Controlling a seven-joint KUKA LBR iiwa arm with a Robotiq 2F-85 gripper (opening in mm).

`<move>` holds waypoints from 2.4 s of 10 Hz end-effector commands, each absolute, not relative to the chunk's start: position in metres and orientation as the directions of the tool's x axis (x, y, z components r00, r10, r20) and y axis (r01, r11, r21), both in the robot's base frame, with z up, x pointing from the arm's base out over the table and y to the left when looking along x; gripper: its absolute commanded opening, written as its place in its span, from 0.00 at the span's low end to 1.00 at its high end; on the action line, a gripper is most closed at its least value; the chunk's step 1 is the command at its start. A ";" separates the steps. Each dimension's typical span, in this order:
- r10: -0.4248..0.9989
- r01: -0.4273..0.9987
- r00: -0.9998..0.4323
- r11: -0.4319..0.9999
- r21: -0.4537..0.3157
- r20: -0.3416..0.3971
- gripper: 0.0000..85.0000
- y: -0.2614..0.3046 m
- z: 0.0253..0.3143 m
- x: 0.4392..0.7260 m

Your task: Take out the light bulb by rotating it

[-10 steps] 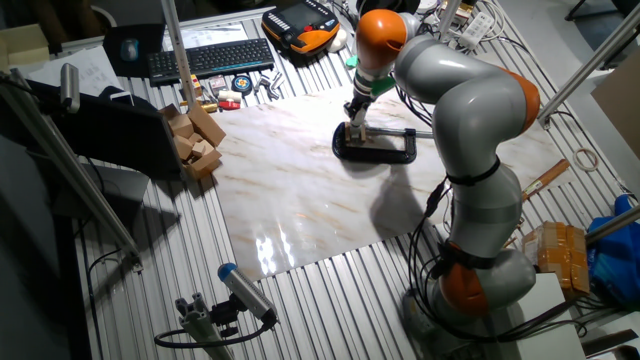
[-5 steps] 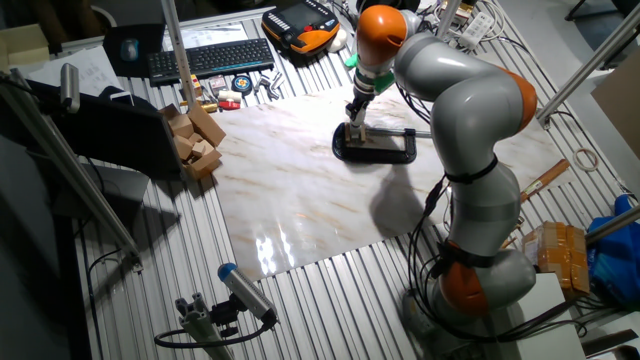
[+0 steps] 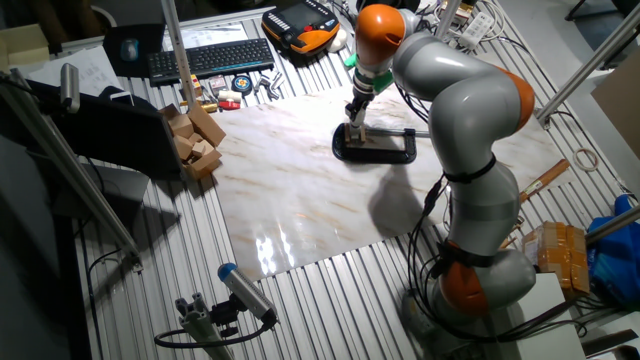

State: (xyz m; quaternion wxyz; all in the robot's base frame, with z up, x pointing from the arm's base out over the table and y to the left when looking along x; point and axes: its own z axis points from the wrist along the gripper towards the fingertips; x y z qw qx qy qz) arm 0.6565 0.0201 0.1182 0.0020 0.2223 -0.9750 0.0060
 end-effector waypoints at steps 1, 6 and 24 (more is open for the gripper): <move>-0.434 -0.434 -0.901 0.901 -0.006 0.009 0.00 0.020 0.118 0.656; -0.434 -0.434 -0.901 0.901 -0.008 -0.002 0.20 0.021 0.118 0.656; -0.244 -0.242 -0.969 0.969 -0.044 -0.051 0.60 0.027 0.166 0.661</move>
